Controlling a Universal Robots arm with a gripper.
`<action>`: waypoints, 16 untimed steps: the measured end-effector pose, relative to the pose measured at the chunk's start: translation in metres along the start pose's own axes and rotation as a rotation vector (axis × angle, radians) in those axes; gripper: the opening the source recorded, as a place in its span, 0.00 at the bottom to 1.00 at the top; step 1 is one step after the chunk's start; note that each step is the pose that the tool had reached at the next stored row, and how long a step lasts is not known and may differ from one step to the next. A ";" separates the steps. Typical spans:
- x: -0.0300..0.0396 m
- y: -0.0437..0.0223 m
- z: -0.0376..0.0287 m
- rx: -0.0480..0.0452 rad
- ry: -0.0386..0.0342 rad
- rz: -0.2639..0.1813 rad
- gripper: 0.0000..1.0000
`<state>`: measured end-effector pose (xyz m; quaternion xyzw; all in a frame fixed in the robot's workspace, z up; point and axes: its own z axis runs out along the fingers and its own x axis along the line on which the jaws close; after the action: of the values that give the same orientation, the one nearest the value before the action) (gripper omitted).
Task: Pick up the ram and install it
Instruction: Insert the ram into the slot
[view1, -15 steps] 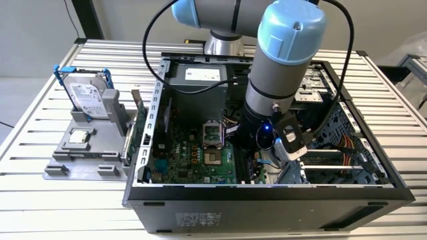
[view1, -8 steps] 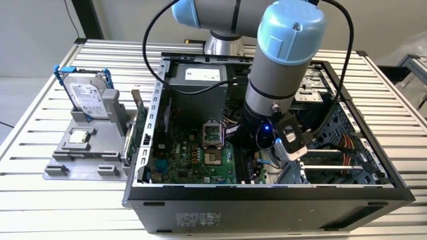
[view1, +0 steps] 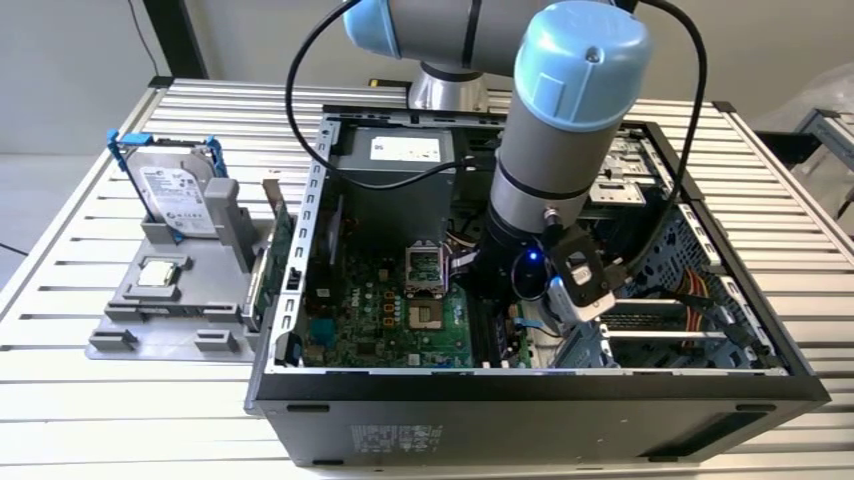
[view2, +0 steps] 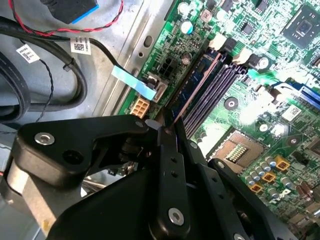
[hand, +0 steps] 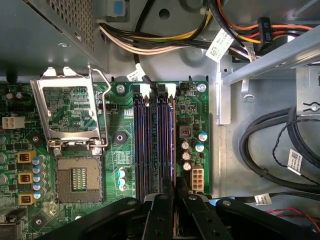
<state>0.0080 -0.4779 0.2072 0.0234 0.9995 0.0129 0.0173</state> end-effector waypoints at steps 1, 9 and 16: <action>0.0000 0.0000 0.0002 0.0000 0.0000 0.000 0.00; 0.0001 0.0000 0.0011 0.0000 0.0000 0.000 0.00; 0.0000 0.0001 -0.0002 -0.0006 -0.0001 0.000 1.00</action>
<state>0.0081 -0.4778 0.2075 0.0234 0.9995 0.0132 0.0173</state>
